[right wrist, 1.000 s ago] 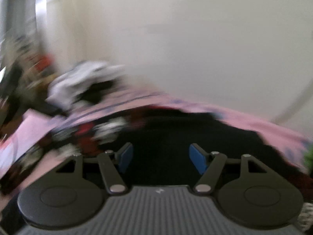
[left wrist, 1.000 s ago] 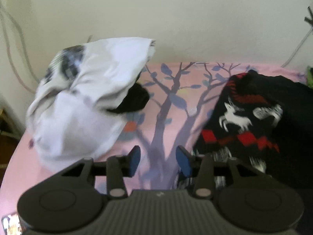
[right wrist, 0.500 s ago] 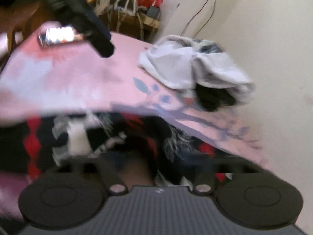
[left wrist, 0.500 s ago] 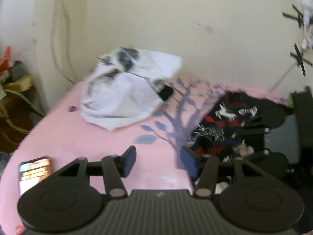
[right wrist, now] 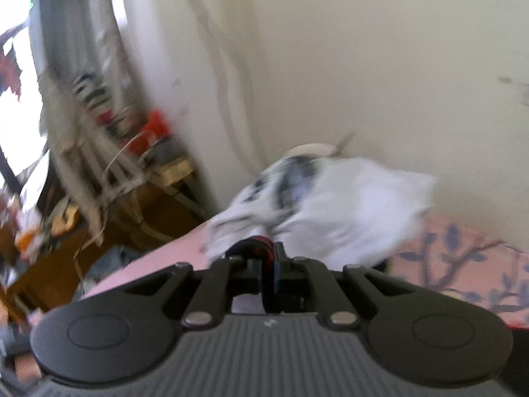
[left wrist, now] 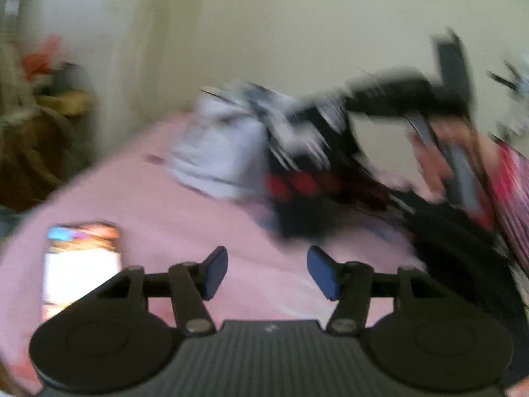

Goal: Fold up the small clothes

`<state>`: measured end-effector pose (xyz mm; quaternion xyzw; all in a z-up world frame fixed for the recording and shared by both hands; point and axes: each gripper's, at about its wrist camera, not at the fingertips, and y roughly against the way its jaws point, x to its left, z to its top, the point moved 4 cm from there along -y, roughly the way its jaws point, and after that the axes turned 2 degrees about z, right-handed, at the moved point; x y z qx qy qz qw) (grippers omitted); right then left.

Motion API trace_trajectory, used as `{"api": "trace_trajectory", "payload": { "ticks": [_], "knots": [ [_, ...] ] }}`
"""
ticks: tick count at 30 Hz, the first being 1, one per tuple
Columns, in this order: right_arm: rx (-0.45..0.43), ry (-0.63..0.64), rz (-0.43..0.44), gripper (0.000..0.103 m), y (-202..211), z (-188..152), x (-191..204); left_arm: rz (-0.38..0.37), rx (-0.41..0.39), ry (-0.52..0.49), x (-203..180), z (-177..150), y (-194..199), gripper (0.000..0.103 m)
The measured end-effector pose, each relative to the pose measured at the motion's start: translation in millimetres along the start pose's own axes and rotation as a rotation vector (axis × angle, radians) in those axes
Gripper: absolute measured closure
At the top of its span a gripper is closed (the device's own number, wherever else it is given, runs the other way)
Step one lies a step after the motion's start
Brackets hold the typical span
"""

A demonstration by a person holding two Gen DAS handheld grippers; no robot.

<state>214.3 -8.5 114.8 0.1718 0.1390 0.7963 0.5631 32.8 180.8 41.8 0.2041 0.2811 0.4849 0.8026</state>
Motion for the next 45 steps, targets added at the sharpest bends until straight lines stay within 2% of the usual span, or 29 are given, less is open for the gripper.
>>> {"api": "trace_trajectory", "payload": {
  "ticks": [5, 7, 8, 9, 10, 11, 12, 13, 15, 19, 21, 23, 26, 30, 31, 33, 34, 35, 36, 37, 38, 40, 42, 45],
  "knots": [
    [-0.068, -0.086, -0.079, 0.103, 45.6, 19.1, -47.4, -0.324, 0.156, -0.107, -91.7, -23.4, -36.7, 0.043],
    [-0.085, -0.109, -0.1, 0.103, 57.4, 23.6, -61.1, -0.381, 0.2, -0.177, -126.5, -33.2, -47.7, 0.031],
    [-0.091, -0.122, -0.112, 0.103, 65.2, 24.1, -67.3, -0.381, 0.223, -0.206, -142.1, -39.7, -54.7, 0.018],
    [-0.096, -0.132, -0.119, 0.103, 70.5, 23.9, -72.1, -0.375, 0.246, -0.236, -154.8, -46.2, -60.9, 0.019],
    [-0.102, -0.143, -0.124, 0.103, 76.6, 23.5, -76.8, -0.356, 0.277, -0.27, -165.1, -53.4, -68.8, 0.023],
    [-0.107, -0.151, -0.125, 0.103, 82.2, 23.2, -81.0, -0.327, 0.305, -0.298, -171.7, -60.9, -76.4, 0.04],
    [-0.113, -0.16, -0.127, 0.103, 86.7, 22.6, -83.9, -0.29, 0.262, -0.339, -174.8, -63.8, -73.7, 0.078],
    [-0.119, -0.167, -0.126, 0.103, 90.6, 22.4, -86.6, -0.274, 0.277, -0.371, -177.6, -66.3, -72.6, 0.095],
    [-0.128, -0.182, -0.114, 0.103, 100.7, 23.7, -91.4, -0.306, 0.304, -0.319, -165.7, -63.3, -61.8, 0.095],
    [-0.199, -0.185, -0.061, 0.103, 130.9, 30.3, -95.7, -0.396, 0.323, -0.242, -127.2, -65.0, -4.8, 0.095],
    [-0.259, -0.181, -0.043, 0.103, 152.7, 32.1, -102.9, -0.38, 0.382, -0.247, -118.6, -83.1, 7.5, 0.096],
    [-0.304, -0.207, -0.03, 0.103, 171.2, 29.9, -117.5, -0.319, 0.471, -0.282, -120.8, -102.4, 3.2, 0.097],
    [-0.331, -0.257, -0.048, 0.103, 195.1, 15.1, -143.8, -0.327, 0.434, -0.283, -119.8, -90.6, 3.2, 0.086],
    [-0.377, -0.325, -0.121, 0.103, 237.4, -24.5, -181.4, -0.289, 0.248, -0.27, -117.5, -28.9, -2.3, 0.064],
    [-0.401, -0.35, -0.145, 0.103, 251.7, -39.0, -191.9, -0.275, 0.21, -0.264, -118.0, -13.1, -8.8, 0.061],
    [-0.439, -0.376, -0.264, 0.103, 283.7, -81.5, -212.2, -0.248, 0.152, -0.238, -124.2, 23.8, -32.7, 0.051],
    [-0.428, -0.381, -0.345, 0.096, 295.7, -108.7, -220.3, -0.247, 0.139, -0.217, -126.9, 37.2, -45.7, 0.048],
    [-0.396, -0.381, -0.401, 0.055, 301.3, -130.6, -225.9, -0.255, 0.134, -0.195, -132.0, 52.9, -64.1, 0.042],
    [-0.319, -0.396, -0.477, 0.037, 305.1, -159.2, -234.1, -0.26, 0.135, -0.184, -138.8, 65.4, -82.2, 0.035],
    [-0.258, -0.418, -0.539, 0.037, 307.9, -181.2, -241.2, -0.251, 0.136, -0.179, -147.7, 76.9, -103.4, 0.031],
    [-0.209, -0.449, -0.561, 0.04, 312.9, -205.4, -248.0, -0.237, 0.145, -0.181, -158.5, 87.1, -126.1, 0.028],
    [-0.183, -0.506, -0.536, 0.044, 327.0, -232.9, -254.5, -0.214, 0.18, -0.192, -188.9, 98.8, -172.0, 0.027],
    [-0.212, -0.497, -0.552, 0.045, 343.1, -238.7, -251.4, -0.194, 0.228, -0.221, -213.2, 98.8, -212.3, 0.022],
    [-0.256, -0.403, -0.606, 0.045, 358.3, -223.6, -252.2, -0.124, 0.263, -0.278, -235.5, 82.7, -253.8, 0.022]
  ]
}}
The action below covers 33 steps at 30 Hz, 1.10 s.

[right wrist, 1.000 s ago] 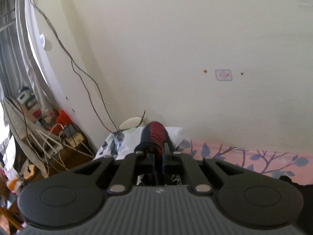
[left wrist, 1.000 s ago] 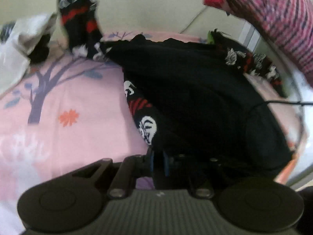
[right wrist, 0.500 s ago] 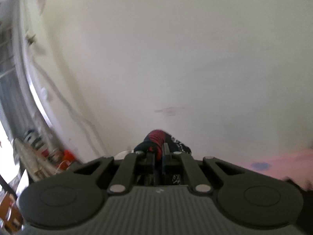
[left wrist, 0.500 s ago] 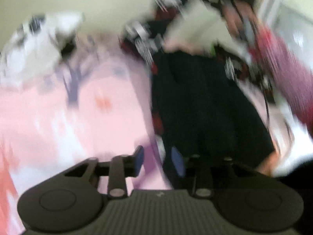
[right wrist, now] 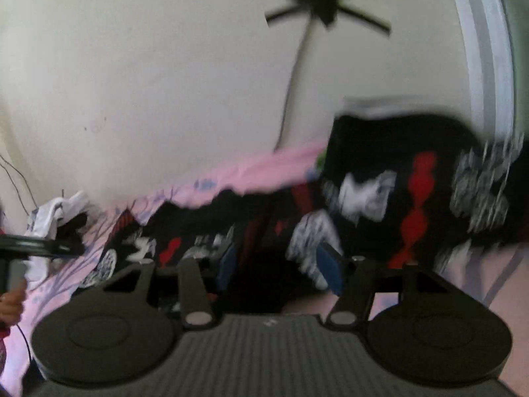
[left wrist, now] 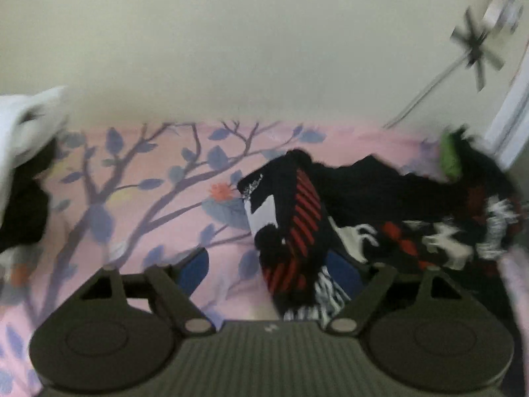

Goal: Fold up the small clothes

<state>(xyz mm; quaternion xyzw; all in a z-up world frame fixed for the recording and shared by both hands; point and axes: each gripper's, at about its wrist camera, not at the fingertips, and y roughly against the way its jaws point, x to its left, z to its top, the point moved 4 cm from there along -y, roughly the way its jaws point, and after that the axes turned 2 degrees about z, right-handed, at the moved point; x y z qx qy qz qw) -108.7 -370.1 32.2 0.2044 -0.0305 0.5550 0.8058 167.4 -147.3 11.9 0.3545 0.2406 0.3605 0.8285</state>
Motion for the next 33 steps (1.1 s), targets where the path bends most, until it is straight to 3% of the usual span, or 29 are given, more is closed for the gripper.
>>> {"api": "trace_trajectory", "payload": {
  "ticks": [2, 4, 6, 7, 9, 11, 14, 15, 17, 20, 22, 23, 24, 26, 28, 30, 33],
  "knots": [
    [-0.012, 0.044, -0.004, 0.045, -7.0, 11.0, 1.5, 0.009, 0.001, -0.017, -9.0, -3.1, -17.5, 0.025],
    [-0.01, 0.105, 0.015, 0.045, -17.7, 15.7, 10.6, 0.016, -0.022, -0.02, -14.1, -4.8, -25.9, 0.039],
    [0.002, 0.197, 0.062, 0.044, -31.1, 15.0, 29.7, 0.01, -0.04, 0.002, -12.7, -6.3, -30.4, 0.059],
    [0.007, 0.262, 0.088, 0.043, -37.0, 11.5, 42.9, 0.004, -0.051, 0.02, -10.5, -7.4, -31.8, 0.064],
    [0.026, 0.41, 0.12, 0.037, -47.3, 0.4, 68.0, -0.002, -0.073, 0.046, -4.9, -8.4, -29.5, 0.081],
    [0.055, 0.57, 0.121, 0.039, -57.2, -13.9, 90.8, -0.035, -0.089, 0.088, 1.7, -6.3, -25.3, 0.087],
    [0.109, 0.697, 0.093, 0.103, -82.2, -30.0, 109.2, -0.019, -0.161, 0.132, 13.6, -4.3, -9.3, 0.088],
    [0.116, 0.697, 0.084, 0.103, -88.0, -29.8, 111.1, -0.02, -0.178, 0.143, 17.9, -4.1, -4.4, 0.088],
    [0.02, 0.638, 0.053, 0.103, -84.2, -15.9, 110.7, -0.052, -0.179, 0.182, 28.1, -4.7, -1.1, 0.088],
    [-0.153, 0.418, -0.01, 0.103, -59.8, 18.2, 87.0, -0.054, -0.141, 0.209, 36.8, -8.3, -14.1, 0.088],
    [-0.189, 0.333, -0.077, 0.103, -52.9, 26.8, 66.6, -0.041, -0.11, 0.207, 37.7, -11.6, -24.1, 0.087],
    [-0.165, 0.336, -0.068, 0.097, -52.1, 25.0, 63.5, -0.043, -0.115, 0.204, 38.4, -11.8, -24.0, 0.086],
    [-0.136, 0.352, -0.032, 0.066, -52.5, 21.2, 65.8, -0.045, -0.112, 0.207, 38.9, -11.7, -23.7, 0.086],
    [-0.075, 0.438, 0.039, 0.034, -54.7, 8.8, 82.1, -0.044, -0.116, 0.204, 39.1, -12.5, -23.5, 0.085],
    [-0.052, 0.574, 0.105, 0.038, -53.0, -8.2, 106.3, -0.045, -0.121, 0.19, 38.9, -13.3, -23.5, 0.085],
    [-0.016, 0.727, 0.115, 0.044, -56.3, -26.3, 132.4, -0.051, -0.122, 0.193, 39.9, -13.3, -24.0, 0.085],
    [0.029, 0.829, 0.171, 0.054, -68.3, -40.0, 159.5, -0.058, -0.123, 0.198, 40.5, -13.0, -23.7, 0.085]
  ]
}}
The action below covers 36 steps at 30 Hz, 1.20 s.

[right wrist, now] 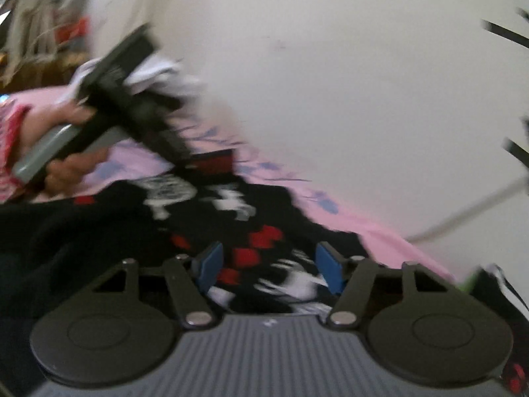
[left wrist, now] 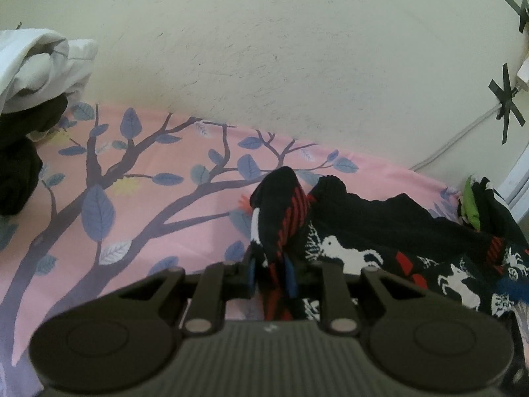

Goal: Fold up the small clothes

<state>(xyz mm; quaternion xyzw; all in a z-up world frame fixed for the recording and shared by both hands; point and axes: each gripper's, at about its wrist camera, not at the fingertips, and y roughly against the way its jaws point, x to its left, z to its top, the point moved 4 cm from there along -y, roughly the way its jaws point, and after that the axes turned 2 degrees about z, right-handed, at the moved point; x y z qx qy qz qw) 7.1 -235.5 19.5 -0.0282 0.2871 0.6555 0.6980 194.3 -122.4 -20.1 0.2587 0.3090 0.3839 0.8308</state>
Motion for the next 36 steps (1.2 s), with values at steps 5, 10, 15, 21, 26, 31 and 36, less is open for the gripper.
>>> {"api": "trace_trajectory", "payload": {
  "ticks": [5, 10, 15, 21, 26, 31, 36],
  "knots": [
    [0.063, -0.076, 0.133, 0.057, -37.3, 21.7, 24.1, -0.01, 0.002, 0.007, 0.6, 0.2, 0.9, 0.085],
    [0.084, -0.317, 0.218, 0.103, -46.4, 23.7, -6.4, -0.044, 0.016, 0.038, 5.7, 1.4, 0.5, 0.085],
    [-0.109, -0.548, -0.073, 0.103, 29.5, 10.8, -100.8, -0.038, 0.014, 0.03, 4.1, 1.3, -0.4, 0.085],
    [0.001, -0.576, -0.487, 0.1, 73.9, -62.8, -153.5, -0.038, 0.005, 0.036, 4.6, 0.6, 0.5, 0.084],
    [-0.08, -0.816, -0.564, 0.069, 141.0, -117.8, -173.6, -0.051, -0.032, 0.082, 6.6, 3.8, 12.6, 0.084],
    [-0.236, -1.029, -0.749, 0.06, 236.7, -175.5, -184.9, -0.024, -0.166, 0.115, 2.3, 10.7, 44.0, 0.085],
    [-0.217, -1.136, -0.875, 0.041, 284.5, -229.9, -191.7, -0.052, -0.234, 0.113, -2.7, 13.4, 59.2, 0.085]
  ]
}}
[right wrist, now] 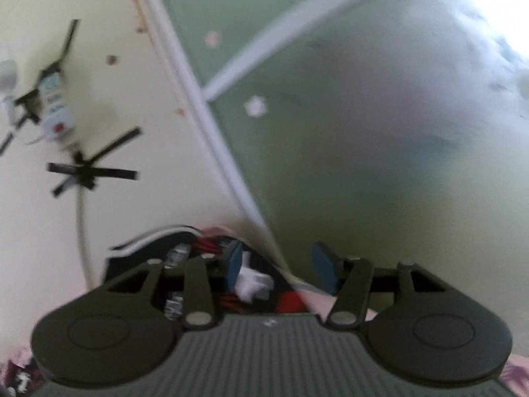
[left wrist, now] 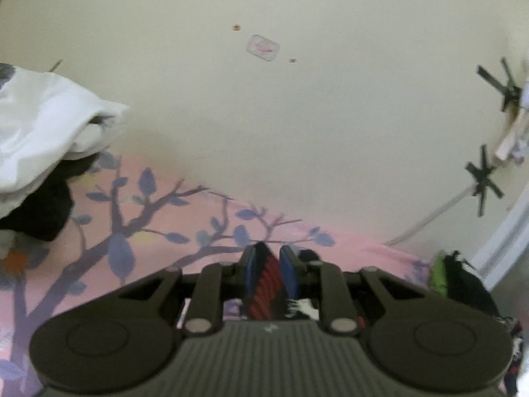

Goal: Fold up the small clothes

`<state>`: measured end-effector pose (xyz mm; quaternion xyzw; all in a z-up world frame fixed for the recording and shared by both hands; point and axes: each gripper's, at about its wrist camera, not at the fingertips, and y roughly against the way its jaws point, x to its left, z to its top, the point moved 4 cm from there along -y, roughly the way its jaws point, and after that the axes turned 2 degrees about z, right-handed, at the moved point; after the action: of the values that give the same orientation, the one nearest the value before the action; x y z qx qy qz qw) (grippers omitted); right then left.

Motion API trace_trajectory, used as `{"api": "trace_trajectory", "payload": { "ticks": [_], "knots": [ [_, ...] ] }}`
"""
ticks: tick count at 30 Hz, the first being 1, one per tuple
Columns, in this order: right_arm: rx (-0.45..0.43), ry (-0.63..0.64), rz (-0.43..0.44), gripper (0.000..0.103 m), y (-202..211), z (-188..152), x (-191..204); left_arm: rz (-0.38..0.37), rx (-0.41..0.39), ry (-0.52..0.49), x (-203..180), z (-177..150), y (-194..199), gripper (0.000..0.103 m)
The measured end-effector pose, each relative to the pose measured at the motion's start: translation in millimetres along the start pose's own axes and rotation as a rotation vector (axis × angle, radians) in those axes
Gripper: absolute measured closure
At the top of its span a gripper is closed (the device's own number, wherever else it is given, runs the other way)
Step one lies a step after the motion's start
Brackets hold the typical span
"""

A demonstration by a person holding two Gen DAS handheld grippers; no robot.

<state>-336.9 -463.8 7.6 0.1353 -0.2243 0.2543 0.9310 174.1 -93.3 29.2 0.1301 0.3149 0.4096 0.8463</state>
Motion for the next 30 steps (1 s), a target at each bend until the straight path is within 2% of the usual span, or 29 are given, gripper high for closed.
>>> {"api": "trace_trajectory", "payload": {
  "ticks": [2, 4, 5, 6, 7, 8, 9, 10, 12, 13, 16, 20, 23, 26, 28, 30],
  "knots": [
    [0.037, 0.046, -0.02, 0.036, -8.3, -7.1, -8.2, -0.039, 0.024, -0.026, -7.3, -4.8, -4.0, 0.085],
    [0.092, 0.082, -0.025, 0.036, -18.6, -17.1, -10.3, -0.044, 0.046, -0.077, -16.3, -12.8, -9.7, 0.085],
    [0.12, 0.1, -0.021, 0.036, -25.1, -22.5, -8.7, -0.044, 0.058, -0.111, -21.6, -17.6, -12.8, 0.085],
    [0.144, 0.127, -0.024, 0.042, -30.7, -27.8, -6.8, -0.042, 0.069, -0.14, -25.2, -23.0, -15.5, 0.084],
    [0.169, 0.163, -0.036, 0.051, -37.1, -32.9, -4.5, -0.038, 0.081, -0.164, -28.2, -26.4, -19.4, 0.084],
    [0.192, 0.193, -0.044, 0.094, -41.3, -38.5, -1.8, -0.036, 0.091, -0.175, -29.5, -29.3, -21.6, 0.084],
    [0.219, 0.207, -0.041, 0.102, -44.7, -40.5, 0.7, -0.033, 0.102, -0.179, -29.6, -31.2, -23.8, 0.084],
    [0.225, 0.192, -0.022, 0.102, -43.8, -38.5, 4.6, -0.031, 0.109, -0.174, -28.5, -32.2, -24.8, 0.084],
    [0.216, 0.129, 0.102, 0.102, -29.2, -28.4, 23.1, -0.037, 0.108, -0.144, -22.9, -30.6, -23.2, 0.084],
    [0.216, 0.095, 0.193, 0.102, -20.0, -21.1, 38.8, -0.043, 0.107, -0.121, -20.3, -28.3, -22.1, 0.084],
    [0.22, 0.078, 0.434, 0.102, 5.4, 0.2, 103.0, -0.07, 0.098, -0.043, -12.0, -18.9, -15.9, 0.084],
    [0.306, 0.123, 0.781, 0.102, 27.9, 11.5, 227.4, -0.072, 0.067, 0.01, -2.1, -6.8, -6.1, 0.082],
    [0.417, 0.228, 0.965, 0.102, 34.0, -7.5, 328.5, -0.062, 0.049, 0.051, 11.2, 1.7, -1.6, 0.081],
    [0.525, 0.356, 1.068, 0.102, 37.1, -43.0, 414.0, -0.048, 0.036, 0.101, 29.3, 9.8, 1.7, 0.081],
    [0.583, 0.437, 1.08, 0.102, 28.3, -68.9, 459.2, -0.026, 0.025, 0.12, 39.1, 13.8, 4.0, 0.081],
    [0.64, 0.483, 1.089, 0.102, 25.9, -94.1, 486.7, -0.016, 0.021, 0.131, 45.7, 16.5, 5.2, 0.081]
  ]
}}
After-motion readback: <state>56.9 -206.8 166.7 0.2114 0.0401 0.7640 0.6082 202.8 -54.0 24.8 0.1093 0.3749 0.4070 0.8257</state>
